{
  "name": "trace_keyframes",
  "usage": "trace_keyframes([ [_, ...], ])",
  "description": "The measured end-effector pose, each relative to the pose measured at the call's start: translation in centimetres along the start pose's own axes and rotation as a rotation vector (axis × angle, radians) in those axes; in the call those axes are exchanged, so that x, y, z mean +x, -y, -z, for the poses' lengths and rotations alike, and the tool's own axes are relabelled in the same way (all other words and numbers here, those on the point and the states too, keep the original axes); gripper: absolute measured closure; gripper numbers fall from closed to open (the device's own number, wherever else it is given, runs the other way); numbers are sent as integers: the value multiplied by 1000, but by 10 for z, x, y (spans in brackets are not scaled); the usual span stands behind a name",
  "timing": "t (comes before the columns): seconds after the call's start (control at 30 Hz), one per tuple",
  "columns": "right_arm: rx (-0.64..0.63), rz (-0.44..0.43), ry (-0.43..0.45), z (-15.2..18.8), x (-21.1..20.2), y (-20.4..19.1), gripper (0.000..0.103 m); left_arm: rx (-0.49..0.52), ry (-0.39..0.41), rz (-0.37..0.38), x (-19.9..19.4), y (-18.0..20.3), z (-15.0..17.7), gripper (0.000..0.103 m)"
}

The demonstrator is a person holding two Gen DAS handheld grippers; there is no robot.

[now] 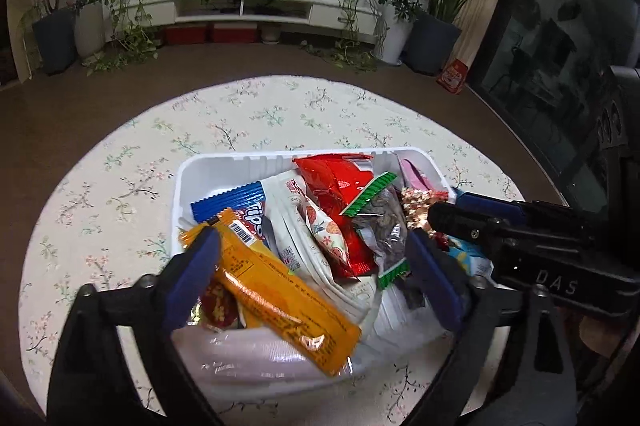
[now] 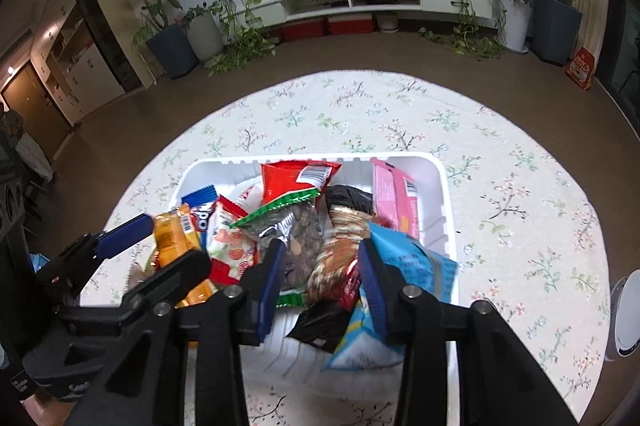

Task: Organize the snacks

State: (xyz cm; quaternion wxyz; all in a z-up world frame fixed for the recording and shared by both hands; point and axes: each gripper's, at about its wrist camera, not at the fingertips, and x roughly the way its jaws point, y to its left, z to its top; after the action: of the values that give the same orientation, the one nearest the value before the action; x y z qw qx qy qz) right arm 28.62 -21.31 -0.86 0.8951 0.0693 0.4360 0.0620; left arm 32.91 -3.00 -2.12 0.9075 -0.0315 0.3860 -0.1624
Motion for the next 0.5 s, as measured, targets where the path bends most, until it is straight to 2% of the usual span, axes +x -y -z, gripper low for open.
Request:
trace_keyframes([
  [0.13, 35, -44, 114, 14, -46, -2, 30, 61, 122, -47, -52, 15, 13, 0],
  [0.23, 41, -68, 222, 38, -85, -5, 16, 140, 207, -60, -94, 36, 36, 0],
  [0.3, 35, -62, 295, 64, -107, -8, 10, 176, 233, -72, -119, 51, 57, 0],
  [0.37, 27, -42, 335, 88, -120, -10, 9, 185, 259, -146, -137, 63, 79, 0],
  [0.43, 25, -30, 343, 109, -126, -11, 9, 138, 291, -280, -158, 72, 104, 0],
  [0.5, 17, -10, 333, 129, -130, -12, 9, 93, 283, -333, -170, 73, 123, 0],
])
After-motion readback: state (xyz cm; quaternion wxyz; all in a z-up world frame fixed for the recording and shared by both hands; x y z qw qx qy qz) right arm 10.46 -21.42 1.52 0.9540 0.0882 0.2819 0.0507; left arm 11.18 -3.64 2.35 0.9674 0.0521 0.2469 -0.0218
